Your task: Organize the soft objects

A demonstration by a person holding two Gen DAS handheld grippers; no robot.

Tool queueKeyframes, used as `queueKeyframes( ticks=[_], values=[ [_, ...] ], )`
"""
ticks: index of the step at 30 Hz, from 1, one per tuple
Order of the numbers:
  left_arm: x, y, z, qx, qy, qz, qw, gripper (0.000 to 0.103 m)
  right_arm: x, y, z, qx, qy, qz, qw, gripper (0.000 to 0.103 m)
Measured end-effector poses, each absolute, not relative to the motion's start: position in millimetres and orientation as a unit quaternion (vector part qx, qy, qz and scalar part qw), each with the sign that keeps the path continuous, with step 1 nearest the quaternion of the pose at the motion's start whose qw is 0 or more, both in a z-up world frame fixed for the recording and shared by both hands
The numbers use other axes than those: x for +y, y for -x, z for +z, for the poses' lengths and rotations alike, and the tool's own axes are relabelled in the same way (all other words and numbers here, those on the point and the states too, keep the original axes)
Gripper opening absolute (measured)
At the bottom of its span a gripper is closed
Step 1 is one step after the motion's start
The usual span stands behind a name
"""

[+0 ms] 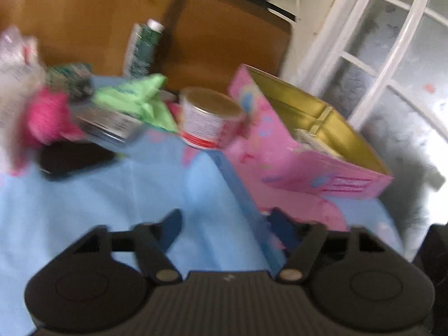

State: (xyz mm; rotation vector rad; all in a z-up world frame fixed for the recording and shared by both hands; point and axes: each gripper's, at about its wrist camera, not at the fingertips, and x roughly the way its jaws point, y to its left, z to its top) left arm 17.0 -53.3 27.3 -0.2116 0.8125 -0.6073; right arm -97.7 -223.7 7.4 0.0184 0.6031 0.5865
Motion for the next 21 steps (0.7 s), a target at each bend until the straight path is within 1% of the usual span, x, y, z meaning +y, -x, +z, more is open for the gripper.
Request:
queueKeyframes(
  ticks=[1, 2, 5, 8, 12, 16, 18, 21],
  values=[
    [-55.4, -18.2, 27.2, 0.392, 0.105, -0.286, 0.868, 0.056, -223.0, 99.3, 6.6, 0.29, -0.004, 0.28, 0.915, 0.055],
    [-58.2, -18.4, 28.7, 0.393, 0.101, -0.286, 0.868, 0.056, -222.1, 99.7, 6.3, 0.286, 0.003, 0.272, 0.919, 0.054],
    [-65.4, -14.5, 41.4, 0.37, 0.095, -0.3, 0.874, 0.055, -231.1, 99.7, 6.3, 0.275, -0.008, 0.266, 0.924, 0.054],
    [-79.0, -10.4, 66.1, 0.331, 0.084, -0.324, 0.882, 0.056, -235.4, 111.7, 16.7, 0.221, 0.004, 0.242, 0.945, 0.054],
    [-113.2, -28.6, 92.5, 0.298, 0.075, -0.362, 0.88, 0.055, -256.2, 112.4, 39.9, 0.151, 0.009, 0.193, 0.969, 0.054],
    [-157.7, -54.7, 93.6, 0.289, 0.066, -0.377, 0.878, 0.055, -283.1, 88.8, 51.1, 0.137, 0.002, 0.14, 0.981, 0.054],
    [-178.6, -68.7, 87.5, 0.299, 0.059, -0.374, 0.876, 0.054, -295.2, 73.6, 50.5, 0.144, -0.009, 0.121, 0.982, 0.054],
    [-196.4, -82.3, 74.9, 0.302, 0.049, -0.356, 0.883, 0.056, -307.5, 47.8, 43.0, 0.157, -0.017, 0.088, 0.984, 0.053]
  ],
)
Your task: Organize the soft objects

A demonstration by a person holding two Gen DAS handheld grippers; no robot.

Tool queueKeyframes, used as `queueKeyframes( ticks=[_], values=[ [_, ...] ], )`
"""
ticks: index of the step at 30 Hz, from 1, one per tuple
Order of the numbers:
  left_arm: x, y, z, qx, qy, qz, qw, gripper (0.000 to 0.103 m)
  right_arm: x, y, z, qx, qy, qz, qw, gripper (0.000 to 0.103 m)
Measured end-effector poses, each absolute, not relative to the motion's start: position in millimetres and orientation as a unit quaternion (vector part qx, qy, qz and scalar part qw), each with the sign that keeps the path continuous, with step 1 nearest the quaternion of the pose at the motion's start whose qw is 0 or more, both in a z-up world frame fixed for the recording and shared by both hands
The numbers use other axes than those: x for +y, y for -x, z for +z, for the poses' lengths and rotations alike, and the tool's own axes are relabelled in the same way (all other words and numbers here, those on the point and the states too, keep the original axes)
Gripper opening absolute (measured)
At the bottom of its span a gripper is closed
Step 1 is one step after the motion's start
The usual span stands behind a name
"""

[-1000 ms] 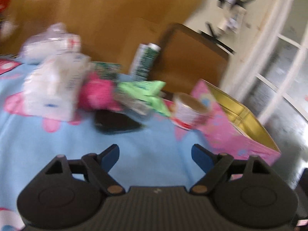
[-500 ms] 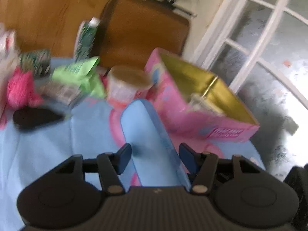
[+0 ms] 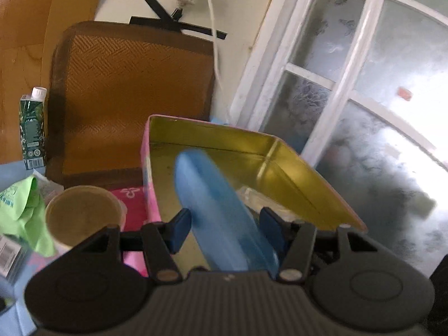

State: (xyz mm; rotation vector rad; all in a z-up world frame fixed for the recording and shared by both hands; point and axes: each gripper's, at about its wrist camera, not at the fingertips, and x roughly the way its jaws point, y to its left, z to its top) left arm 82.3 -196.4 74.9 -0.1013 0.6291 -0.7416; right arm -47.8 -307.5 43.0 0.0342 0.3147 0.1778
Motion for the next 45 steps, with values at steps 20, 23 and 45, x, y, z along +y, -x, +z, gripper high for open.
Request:
queueKeyframes(
  ticks=[20, 23, 45],
  values=[
    [69.8, -24.2, 16.5, 0.278, 0.095, -0.12, 0.948, 0.066, -240.3, 27.0, 60.5, 0.162, -0.003, 0.191, 0.968, 0.042],
    [85.7, -23.3, 15.0, 0.262, 0.131, -0.129, 0.947, 0.066, -213.3, -21.4, 69.9, 0.203, 0.006, 0.211, 0.956, 0.043],
    [72.3, -4.3, 23.6, 0.213, 0.103, -0.19, 0.953, 0.078, -208.0, 41.3, 62.6, 0.295, 0.024, 0.318, 0.901, 0.003]
  ],
)
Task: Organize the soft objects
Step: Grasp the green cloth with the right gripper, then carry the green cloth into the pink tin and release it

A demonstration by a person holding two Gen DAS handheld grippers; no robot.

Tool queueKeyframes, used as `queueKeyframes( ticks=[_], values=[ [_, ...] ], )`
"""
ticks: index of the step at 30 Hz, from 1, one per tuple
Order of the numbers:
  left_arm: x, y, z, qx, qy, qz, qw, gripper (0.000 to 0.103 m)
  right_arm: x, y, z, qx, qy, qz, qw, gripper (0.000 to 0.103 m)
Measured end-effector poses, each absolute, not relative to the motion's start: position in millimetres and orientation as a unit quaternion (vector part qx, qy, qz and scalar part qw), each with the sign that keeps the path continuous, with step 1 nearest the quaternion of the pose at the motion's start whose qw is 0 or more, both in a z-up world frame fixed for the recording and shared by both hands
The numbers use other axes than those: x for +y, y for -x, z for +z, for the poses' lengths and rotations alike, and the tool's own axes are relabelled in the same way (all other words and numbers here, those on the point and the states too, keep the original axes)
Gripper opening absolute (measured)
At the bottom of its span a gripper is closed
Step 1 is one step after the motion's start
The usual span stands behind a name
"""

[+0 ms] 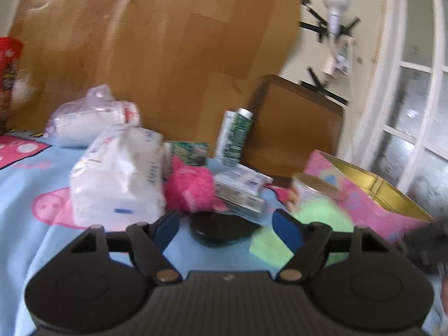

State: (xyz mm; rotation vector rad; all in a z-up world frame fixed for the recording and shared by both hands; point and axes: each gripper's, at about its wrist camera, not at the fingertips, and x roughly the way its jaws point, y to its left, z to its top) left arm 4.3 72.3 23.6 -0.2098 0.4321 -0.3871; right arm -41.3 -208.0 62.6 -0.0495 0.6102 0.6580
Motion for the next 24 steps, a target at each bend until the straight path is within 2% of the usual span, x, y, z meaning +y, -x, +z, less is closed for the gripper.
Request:
queueKeyframes(
  ticks=[3, 4, 6, 7, 8, 9, 12, 13, 14, 15, 16, 17, 18, 24],
  values=[
    [59.5, -3.5, 23.8, 0.234, 0.089, -0.213, 0.944, 0.078, -223.7, 77.9, 42.6, 0.323, 0.013, 0.326, 0.888, 0.007],
    [55.4, -3.5, 23.7, 0.244, 0.088, -0.223, 0.94, 0.078, -226.6, 85.7, 36.2, 0.327, 0.02, 0.316, 0.89, 0.012],
    [47.7, -3.2, 24.8, 0.264, 0.098, -0.244, 0.928, 0.078, -230.4, 90.2, 27.3, 0.33, 0.028, 0.295, 0.896, 0.03],
    [44.6, -3.0, 25.8, 0.273, 0.106, -0.257, 0.921, 0.079, -231.2, 87.9, 25.9, 0.33, 0.022, 0.289, 0.898, 0.05],
    [40.7, -3.8, 27.5, 0.281, 0.117, -0.274, 0.912, 0.078, -231.2, 85.2, 25.4, 0.329, 0.013, 0.285, 0.9, 0.065],
    [36.7, -4.6, 28.0, 0.289, 0.124, -0.285, 0.906, 0.078, -230.6, 82.4, 26.4, 0.325, 0.007, 0.288, 0.901, 0.066],
    [16.4, -17.9, 23.3, 0.339, 0.128, -0.291, 0.885, 0.077, -215.9, 74.7, 25.2, 0.307, 0.022, 0.311, 0.899, 0.066],
    [10.3, -23.9, 19.2, 0.356, 0.132, -0.29, 0.878, 0.069, -213.0, 70.1, 22.9, 0.307, 0.029, 0.309, 0.9, 0.066],
    [5.2, -29.1, 14.6, 0.368, 0.138, -0.296, 0.87, 0.052, -207.9, 65.7, 21.4, 0.308, 0.035, 0.304, 0.901, 0.064],
    [-0.2, -31.4, 12.5, 0.371, 0.137, -0.3, 0.868, 0.046, -201.9, 59.1, 18.6, 0.31, 0.041, 0.3, 0.901, 0.064],
    [-7.3, -31.0, 13.6, 0.37, 0.132, -0.302, 0.869, 0.031, -200.7, 59.3, 16.0, 0.311, 0.043, 0.297, 0.902, 0.049],
    [-12.2, -31.4, 15.3, 0.373, 0.133, -0.313, 0.863, 0.018, -200.8, 59.6, 14.7, 0.301, 0.045, 0.29, 0.907, 0.02],
    [-16.5, -29.6, 18.9, 0.37, 0.138, -0.327, 0.859, 0.017, -201.9, 60.4, 15.9, 0.294, 0.047, 0.288, 0.91, 0.009],
    [-67.7, -19.0, 66.7, 0.296, 0.094, -0.383, 0.87, 0.019, -227.2, 87.5, 34.3, 0.194, 0.034, 0.24, 0.951, 0.008]
  ],
)
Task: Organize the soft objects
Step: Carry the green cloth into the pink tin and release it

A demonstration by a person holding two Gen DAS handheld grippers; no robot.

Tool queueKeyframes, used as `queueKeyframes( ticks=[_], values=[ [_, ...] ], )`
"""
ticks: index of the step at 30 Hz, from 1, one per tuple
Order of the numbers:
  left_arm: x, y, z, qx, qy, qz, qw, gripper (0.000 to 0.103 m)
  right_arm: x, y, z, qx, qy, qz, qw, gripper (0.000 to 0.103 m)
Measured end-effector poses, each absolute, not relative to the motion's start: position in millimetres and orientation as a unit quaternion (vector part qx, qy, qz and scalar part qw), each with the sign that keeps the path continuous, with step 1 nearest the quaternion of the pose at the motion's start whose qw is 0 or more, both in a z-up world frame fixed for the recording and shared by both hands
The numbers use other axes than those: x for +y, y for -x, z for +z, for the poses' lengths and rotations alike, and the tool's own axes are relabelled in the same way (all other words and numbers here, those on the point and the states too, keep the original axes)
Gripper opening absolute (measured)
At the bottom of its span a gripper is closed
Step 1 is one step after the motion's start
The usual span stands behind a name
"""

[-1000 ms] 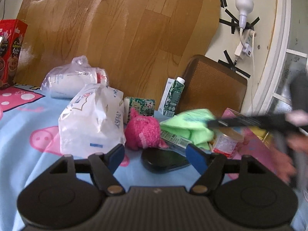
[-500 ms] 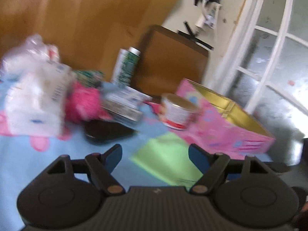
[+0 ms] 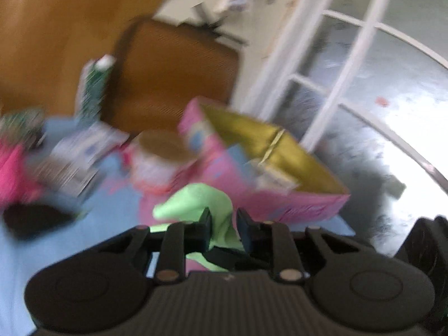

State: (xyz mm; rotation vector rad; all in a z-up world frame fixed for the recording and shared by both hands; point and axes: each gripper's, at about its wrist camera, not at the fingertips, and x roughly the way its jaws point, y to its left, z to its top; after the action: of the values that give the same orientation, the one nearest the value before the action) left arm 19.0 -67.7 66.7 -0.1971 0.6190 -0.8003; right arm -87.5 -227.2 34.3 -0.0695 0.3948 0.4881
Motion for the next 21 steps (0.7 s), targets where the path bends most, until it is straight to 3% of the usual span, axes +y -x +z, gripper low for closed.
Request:
queueKeyframes(
  ticks=[6, 8, 12, 13, 14, 16, 21],
  values=[
    [-140.5, -29.1, 93.6, 0.242, 0.069, -0.444, 0.86, 0.025, -270.5, 98.3, 51.9, 0.101, 0.031, 0.134, 0.985, 0.008],
    [-162.4, -33.3, 92.4, 0.244, 0.057, -0.439, 0.863, 0.044, -286.0, 93.8, 52.9, 0.094, 0.034, 0.099, 0.99, 0.008],
    [-177.5, -37.1, 84.9, 0.258, 0.051, -0.419, 0.869, 0.045, -314.2, 66.6, 45.0, 0.097, 0.058, 0.004, 0.994, 0.012],
    [-173.1, -36.6, 82.5, 0.261, 0.054, -0.414, 0.87, 0.046, -324.4, 53.3, 41.0, 0.11, 0.058, -0.02, 0.992, 0.016],
    [-164.8, -35.3, 78.8, 0.262, 0.055, -0.406, 0.874, 0.048, -332.3, 42.8, 37.9, 0.13, 0.057, -0.036, 0.989, 0.035],
    [-144.1, -31.8, 74.6, 0.259, 0.051, -0.386, 0.884, 0.05, -346.7, 28.5, 31.3, 0.152, 0.044, -0.076, 0.984, 0.052],
    [-75.7, -31.8, 56.4, 0.274, 0.067, -0.324, 0.903, 0.053, -369.1, 43.1, 35.7, 0.12, -0.029, -0.107, 0.987, 0.056]
  ],
)
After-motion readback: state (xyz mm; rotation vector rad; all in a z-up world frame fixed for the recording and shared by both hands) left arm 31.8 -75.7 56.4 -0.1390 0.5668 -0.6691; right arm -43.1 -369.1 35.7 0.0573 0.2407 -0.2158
